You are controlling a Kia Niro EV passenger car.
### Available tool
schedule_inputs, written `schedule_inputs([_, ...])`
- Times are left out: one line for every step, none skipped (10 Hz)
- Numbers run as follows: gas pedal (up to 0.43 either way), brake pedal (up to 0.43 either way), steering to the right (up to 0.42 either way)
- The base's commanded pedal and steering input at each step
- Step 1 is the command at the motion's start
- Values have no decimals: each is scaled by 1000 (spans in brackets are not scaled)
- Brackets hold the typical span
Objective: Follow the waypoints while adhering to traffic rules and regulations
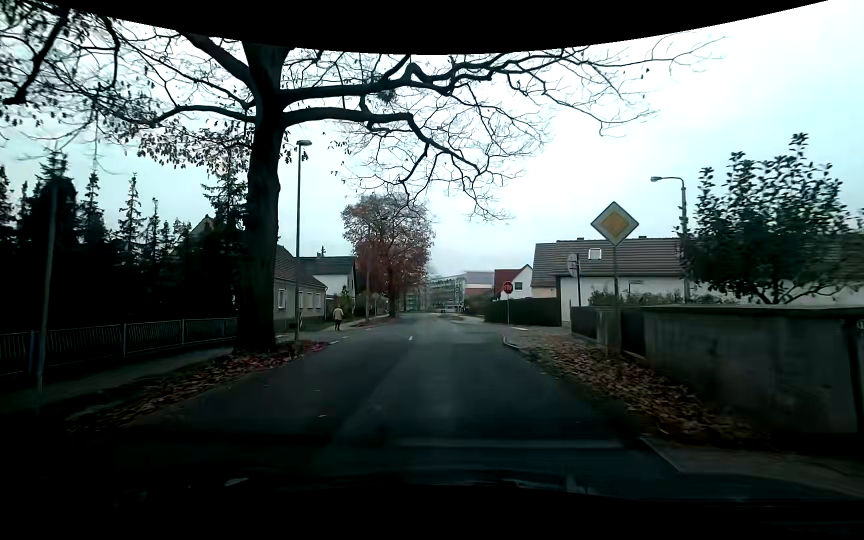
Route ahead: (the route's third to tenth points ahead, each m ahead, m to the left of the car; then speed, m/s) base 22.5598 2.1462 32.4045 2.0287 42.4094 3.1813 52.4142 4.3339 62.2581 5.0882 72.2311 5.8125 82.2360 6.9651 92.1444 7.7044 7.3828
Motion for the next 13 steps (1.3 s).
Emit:
schedule_inputs([130,0,-12])
schedule_inputs([130,0,-12])
schedule_inputs([138,0,-12])
schedule_inputs([138,0,-12])
schedule_inputs([138,0,-12])
schedule_inputs([138,0,-12])
schedule_inputs([138,0,-12])
schedule_inputs([138,0,-12])
schedule_inputs([138,0,-12])
schedule_inputs([138,0,-12])
schedule_inputs([138,0,-12])
schedule_inputs([138,0,-12])
schedule_inputs([138,0,-12])
